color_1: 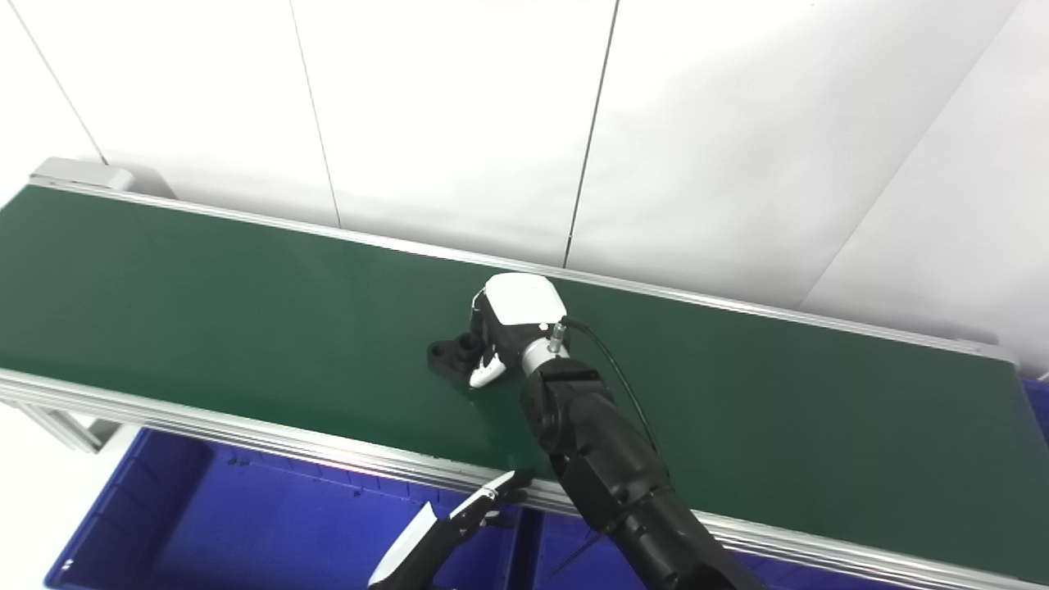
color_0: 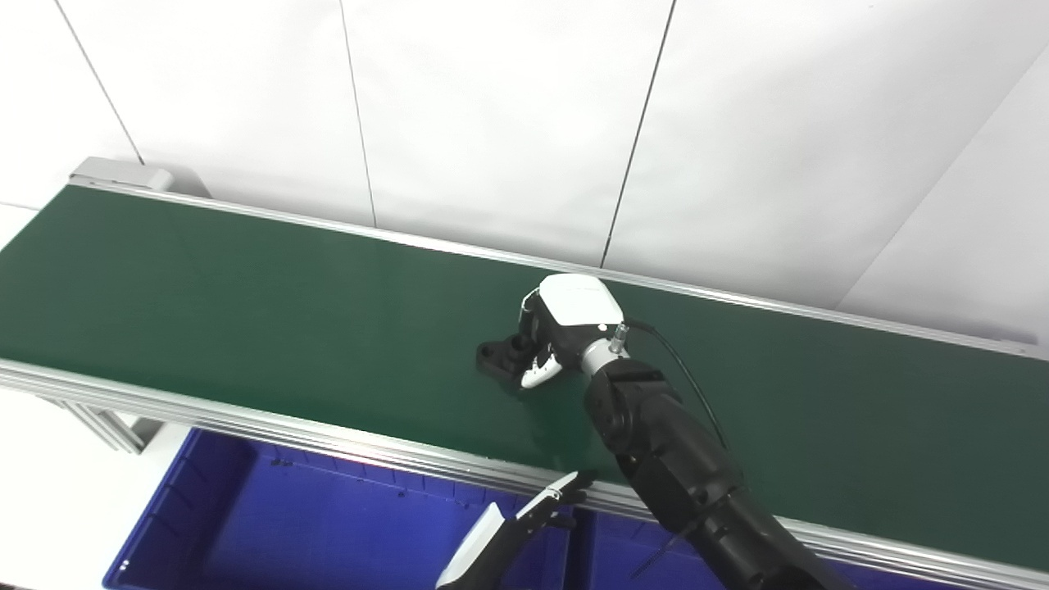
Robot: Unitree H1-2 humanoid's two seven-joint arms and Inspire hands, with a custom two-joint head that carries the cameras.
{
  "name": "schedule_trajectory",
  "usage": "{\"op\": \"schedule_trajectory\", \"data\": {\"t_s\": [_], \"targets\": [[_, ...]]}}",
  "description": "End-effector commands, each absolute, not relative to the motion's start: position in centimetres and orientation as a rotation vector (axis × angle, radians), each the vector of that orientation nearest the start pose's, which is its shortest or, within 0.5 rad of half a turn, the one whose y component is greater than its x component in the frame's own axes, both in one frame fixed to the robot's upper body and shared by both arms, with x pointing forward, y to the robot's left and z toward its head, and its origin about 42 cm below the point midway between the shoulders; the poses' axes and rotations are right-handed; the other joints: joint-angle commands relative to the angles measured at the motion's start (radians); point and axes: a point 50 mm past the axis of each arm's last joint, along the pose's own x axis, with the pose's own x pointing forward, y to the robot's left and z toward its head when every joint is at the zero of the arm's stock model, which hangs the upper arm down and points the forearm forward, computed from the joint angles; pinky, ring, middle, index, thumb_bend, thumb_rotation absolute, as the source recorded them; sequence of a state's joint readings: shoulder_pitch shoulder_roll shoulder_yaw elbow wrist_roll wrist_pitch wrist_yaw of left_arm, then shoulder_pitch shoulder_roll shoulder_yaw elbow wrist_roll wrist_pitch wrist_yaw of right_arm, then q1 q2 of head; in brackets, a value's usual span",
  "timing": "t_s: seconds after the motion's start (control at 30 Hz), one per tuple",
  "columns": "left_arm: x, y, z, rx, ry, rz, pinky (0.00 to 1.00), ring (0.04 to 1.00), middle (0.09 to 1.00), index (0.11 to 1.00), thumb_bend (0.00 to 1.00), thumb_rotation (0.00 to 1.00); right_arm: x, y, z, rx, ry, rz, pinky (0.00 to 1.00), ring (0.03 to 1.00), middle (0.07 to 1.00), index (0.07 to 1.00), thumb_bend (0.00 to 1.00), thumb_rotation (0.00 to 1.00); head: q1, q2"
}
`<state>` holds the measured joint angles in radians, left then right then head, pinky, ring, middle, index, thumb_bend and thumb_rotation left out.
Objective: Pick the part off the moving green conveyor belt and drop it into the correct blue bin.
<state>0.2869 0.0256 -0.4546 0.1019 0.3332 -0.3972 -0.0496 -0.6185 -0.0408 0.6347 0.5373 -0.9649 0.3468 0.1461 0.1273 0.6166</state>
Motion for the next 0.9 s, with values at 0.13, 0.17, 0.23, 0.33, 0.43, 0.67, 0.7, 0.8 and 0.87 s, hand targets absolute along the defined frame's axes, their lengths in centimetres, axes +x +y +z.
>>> {"op": "schedule_trajectory", "data": {"t_s": [0.13,0.17,0.23,0.33,0.43,0.67,0.7,0.8,0.87], "targets": [[14.1,7.3,4.8,0.129,-0.109,-0.548,0.78,0.889,0.933,0.927,0.78,0.79,39.8,-7.4,7.7,-1.54,0.187,0.546,0.15,0.228,0.47,0.486,0.53,0.0,0.001,0.0],[14.2,7.3,4.8,0.13,-0.108,-0.548,0.77,0.888,0.932,0.926,0.79,0.79,39.5,-7.5,7.4,-1.548,0.198,0.548,0.14,0.218,0.47,0.486,0.53,0.0,0.003,0.001],[14.2,7.3,4.8,0.132,-0.108,-0.548,0.77,0.887,0.932,0.925,0.79,0.8,39.0,-7.5,6.8,-1.56,0.213,0.557,0.15,0.227,0.47,0.487,0.53,0.0,0.003,0.001],[14.2,7.2,4.7,0.133,-0.121,-0.548,0.78,0.885,0.929,0.921,0.79,0.8,38.1,-7.8,5.9,-1.567,0.218,0.564,0.16,0.246,0.471,0.486,0.53,0.0,0.0,0.002],[14.2,7.2,4.6,0.126,-0.125,-0.549,0.78,0.887,0.927,0.92,0.78,0.79,37.7,-7.9,5.4,-1.586,0.229,0.573,0.2,0.287,0.473,0.487,0.53,0.0,-0.001,0.002],[14.2,7.5,4.6,0.127,-0.116,-0.552,0.79,0.892,0.932,0.92,0.78,0.8,36.9,-8.4,5.3,-1.52,0.205,0.553,0.13,0.199,0.469,0.49,0.53,0.0,-0.022,0.005],[14.2,7.6,4.6,0.125,-0.117,-0.551,0.79,0.892,0.932,0.919,0.78,0.8,36.8,-8.5,5.4,-1.496,0.184,0.54,0.12,0.193,0.469,0.486,0.53,0.0,-0.03,0.005],[14.3,7.8,4.6,0.126,-0.115,-0.549,0.8,0.895,0.93,0.916,0.78,0.8,36.7,-9.4,6.0,-1.435,0.108,0.494,0.13,0.201,0.405,0.492,0.52,0.0,-0.039,0.006],[14.3,8.0,4.7,0.127,-0.1,-0.55,0.81,0.901,0.932,0.918,0.8,0.81,36.6,-10.3,6.6,-1.409,0.078,0.463,0.14,0.214,0.393,0.5,0.52,0.0,-0.049,0.005]]}}
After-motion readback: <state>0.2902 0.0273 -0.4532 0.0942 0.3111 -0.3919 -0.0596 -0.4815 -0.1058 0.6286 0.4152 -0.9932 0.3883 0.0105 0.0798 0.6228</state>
